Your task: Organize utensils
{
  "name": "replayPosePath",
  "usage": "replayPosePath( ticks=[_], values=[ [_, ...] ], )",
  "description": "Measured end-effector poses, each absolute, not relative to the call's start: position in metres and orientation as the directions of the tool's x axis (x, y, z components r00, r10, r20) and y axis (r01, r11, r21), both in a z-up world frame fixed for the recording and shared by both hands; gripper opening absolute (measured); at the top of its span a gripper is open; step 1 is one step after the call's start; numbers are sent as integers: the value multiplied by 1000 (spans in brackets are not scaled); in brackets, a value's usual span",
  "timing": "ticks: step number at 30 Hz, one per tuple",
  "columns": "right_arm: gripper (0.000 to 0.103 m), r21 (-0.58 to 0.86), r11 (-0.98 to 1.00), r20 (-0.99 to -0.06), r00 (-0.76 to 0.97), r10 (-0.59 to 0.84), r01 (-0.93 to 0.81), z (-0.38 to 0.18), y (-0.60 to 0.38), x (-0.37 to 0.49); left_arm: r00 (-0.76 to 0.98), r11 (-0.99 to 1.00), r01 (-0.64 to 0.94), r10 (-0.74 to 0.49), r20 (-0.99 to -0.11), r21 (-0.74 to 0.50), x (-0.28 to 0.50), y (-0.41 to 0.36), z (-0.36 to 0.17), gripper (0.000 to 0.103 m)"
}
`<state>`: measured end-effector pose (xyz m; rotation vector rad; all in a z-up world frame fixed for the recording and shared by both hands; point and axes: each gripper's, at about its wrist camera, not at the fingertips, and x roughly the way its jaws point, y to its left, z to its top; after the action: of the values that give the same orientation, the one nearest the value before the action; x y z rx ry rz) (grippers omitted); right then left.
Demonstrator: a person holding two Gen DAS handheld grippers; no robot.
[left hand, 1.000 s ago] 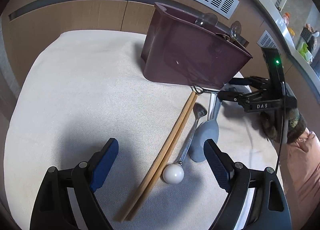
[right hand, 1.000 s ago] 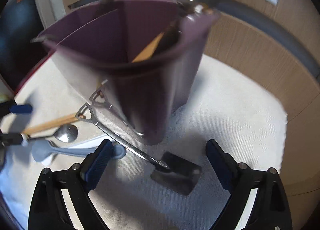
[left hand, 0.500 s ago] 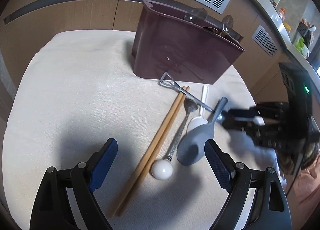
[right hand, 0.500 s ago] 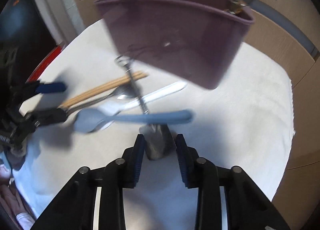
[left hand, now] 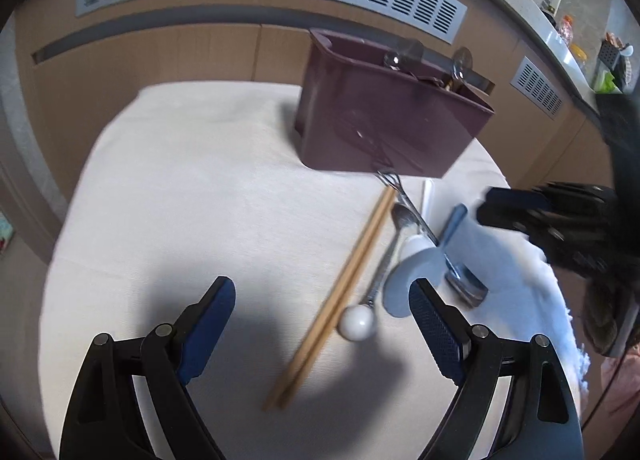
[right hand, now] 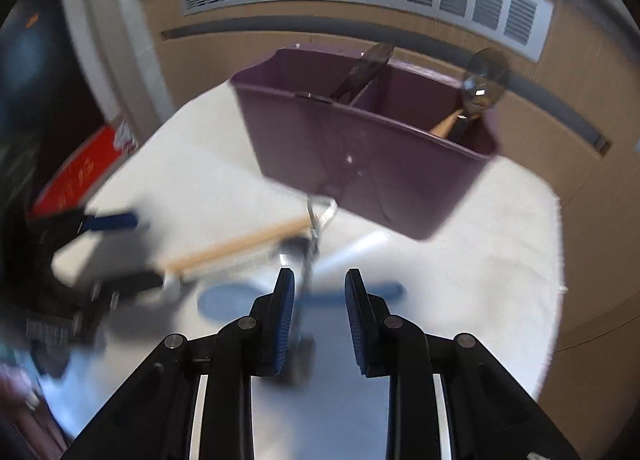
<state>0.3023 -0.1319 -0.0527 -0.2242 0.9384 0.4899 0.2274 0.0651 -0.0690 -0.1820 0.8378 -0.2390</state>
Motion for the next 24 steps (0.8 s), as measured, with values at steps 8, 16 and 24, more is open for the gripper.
replayPosePath(
  ticks=[8, 16, 24],
  values=[
    [45, 32, 914, -832, 497, 249, -404, -89, -94, 351, 669, 971, 151, -239, -704, -186, 214, 73, -66, 89],
    [9, -23, 891, -849, 480, 222, -452, -86, -86, 337, 658, 965, 141, -259, -707, -222, 215, 78, -72, 89],
    [6, 23, 915, -850, 475, 230, -403, -79, -144, 289, 625, 948, 228, -317, -714, -222, 212, 53, -69, 89]
  ],
)
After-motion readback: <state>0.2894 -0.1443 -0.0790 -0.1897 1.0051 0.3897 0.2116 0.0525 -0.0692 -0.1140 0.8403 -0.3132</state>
